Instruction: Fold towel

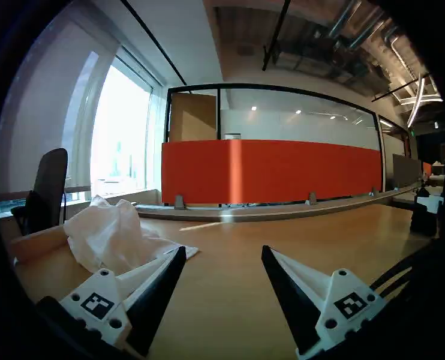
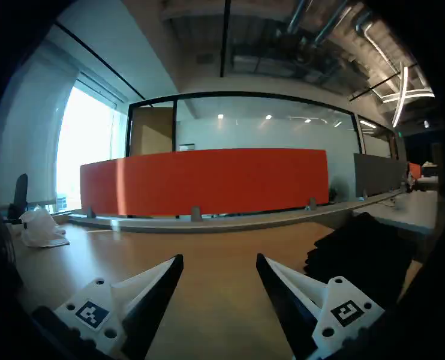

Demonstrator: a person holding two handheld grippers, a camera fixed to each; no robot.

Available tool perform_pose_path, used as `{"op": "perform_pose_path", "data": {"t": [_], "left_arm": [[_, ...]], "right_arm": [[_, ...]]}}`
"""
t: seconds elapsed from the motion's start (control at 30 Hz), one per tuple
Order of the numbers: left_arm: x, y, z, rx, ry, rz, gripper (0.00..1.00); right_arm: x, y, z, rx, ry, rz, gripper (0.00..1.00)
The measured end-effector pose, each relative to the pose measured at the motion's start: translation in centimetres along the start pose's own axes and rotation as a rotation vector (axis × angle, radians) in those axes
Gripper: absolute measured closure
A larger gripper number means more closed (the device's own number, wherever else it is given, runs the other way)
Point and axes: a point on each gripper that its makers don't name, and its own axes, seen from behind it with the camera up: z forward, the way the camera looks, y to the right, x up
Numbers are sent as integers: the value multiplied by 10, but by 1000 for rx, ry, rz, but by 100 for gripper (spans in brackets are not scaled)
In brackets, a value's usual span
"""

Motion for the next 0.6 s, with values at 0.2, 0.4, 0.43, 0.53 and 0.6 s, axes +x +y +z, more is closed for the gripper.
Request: {"op": "perform_pose_path", "data": {"t": [0.2,0.4,0.43,0.53,0.6], "left_arm": [[0,0,0,0,0,0,7],[0,0,0,0,0,0,7],[0,0,0,0,0,0,7],[0,0,0,0,0,0,7],[0,0,0,0,0,0,7]], "right_arm": [[-2,-2,-2,-1,2,5,6],[-4,-5,-2,7,-1,-4,6],[-5,-6,-3,8,-1,-7,6],[-6,-7,-3,10,-2,-16,6],[-7,-8,-3,11,-4,-22,6]]}}
